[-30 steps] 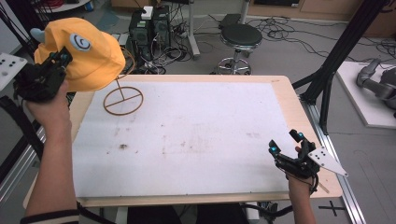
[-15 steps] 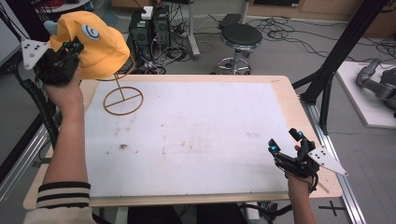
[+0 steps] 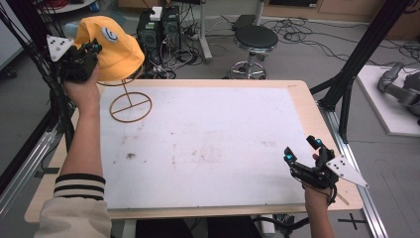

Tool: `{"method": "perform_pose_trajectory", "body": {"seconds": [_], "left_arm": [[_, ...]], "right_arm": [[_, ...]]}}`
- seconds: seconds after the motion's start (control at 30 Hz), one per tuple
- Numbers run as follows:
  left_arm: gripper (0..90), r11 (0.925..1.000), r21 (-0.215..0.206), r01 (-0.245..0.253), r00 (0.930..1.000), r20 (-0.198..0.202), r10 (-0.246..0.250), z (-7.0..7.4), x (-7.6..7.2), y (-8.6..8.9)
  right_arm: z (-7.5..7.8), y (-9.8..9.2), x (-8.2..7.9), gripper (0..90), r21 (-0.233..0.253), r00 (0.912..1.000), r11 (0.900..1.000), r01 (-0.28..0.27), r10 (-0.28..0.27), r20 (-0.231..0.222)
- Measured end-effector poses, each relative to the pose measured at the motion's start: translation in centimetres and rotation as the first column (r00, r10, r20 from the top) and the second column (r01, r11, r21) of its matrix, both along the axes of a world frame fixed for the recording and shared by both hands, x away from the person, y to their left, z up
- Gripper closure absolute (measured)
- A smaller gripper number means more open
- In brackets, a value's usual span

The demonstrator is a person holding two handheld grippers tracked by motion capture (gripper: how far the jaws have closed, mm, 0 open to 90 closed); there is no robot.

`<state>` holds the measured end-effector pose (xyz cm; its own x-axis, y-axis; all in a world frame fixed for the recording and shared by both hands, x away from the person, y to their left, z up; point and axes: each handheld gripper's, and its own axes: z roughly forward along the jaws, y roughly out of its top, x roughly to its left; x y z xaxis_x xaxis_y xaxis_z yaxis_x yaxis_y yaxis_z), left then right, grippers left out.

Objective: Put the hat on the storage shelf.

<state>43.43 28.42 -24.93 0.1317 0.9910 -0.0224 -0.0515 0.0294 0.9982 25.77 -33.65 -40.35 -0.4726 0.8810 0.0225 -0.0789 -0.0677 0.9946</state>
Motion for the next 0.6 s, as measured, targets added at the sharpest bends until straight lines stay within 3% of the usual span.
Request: {"method": "perform_pose_trajectory", "body": {"seconds": [0.17, 0.33, 0.47, 0.6], "left_arm": [[87.8, 1.0000, 0.001, -0.006, 0.9996, -0.027, 0.006, -0.9, 0.5, -0.1], [83.7, 1.0000, -0.006, -0.007, 0.9997, -0.021, 0.007, -1.4, 0.7, 0.0], [70.5, 0.9992, -0.040, -0.005, 0.9999, -0.009, 0.005, -1.6, 0.6, 0.3], [51.0, 0.9982, -0.059, -0.012, 0.9998, 0.017, 0.013, -1.5, 0.4, 0.5]], "right_arm": [[-0.1, 0.1, 0.1, 12.2, 0.001, 1.0000, 1.000, 0.001, -0.001, -0.005], [-0.2, 0.1, 0.2, 12.1, 0.001, 1.0000, 1.000, 0.002, -0.002, -0.005], [-0.1, 0.0, 0.2, 12.1, 0.002, 1.0000, 1.000, 0.003, -0.003, -0.005], [-0.1, 0.1, 0.3, 12.1, 0.004, 1.0000, 1.000, 0.002, -0.002, -0.004]]}}
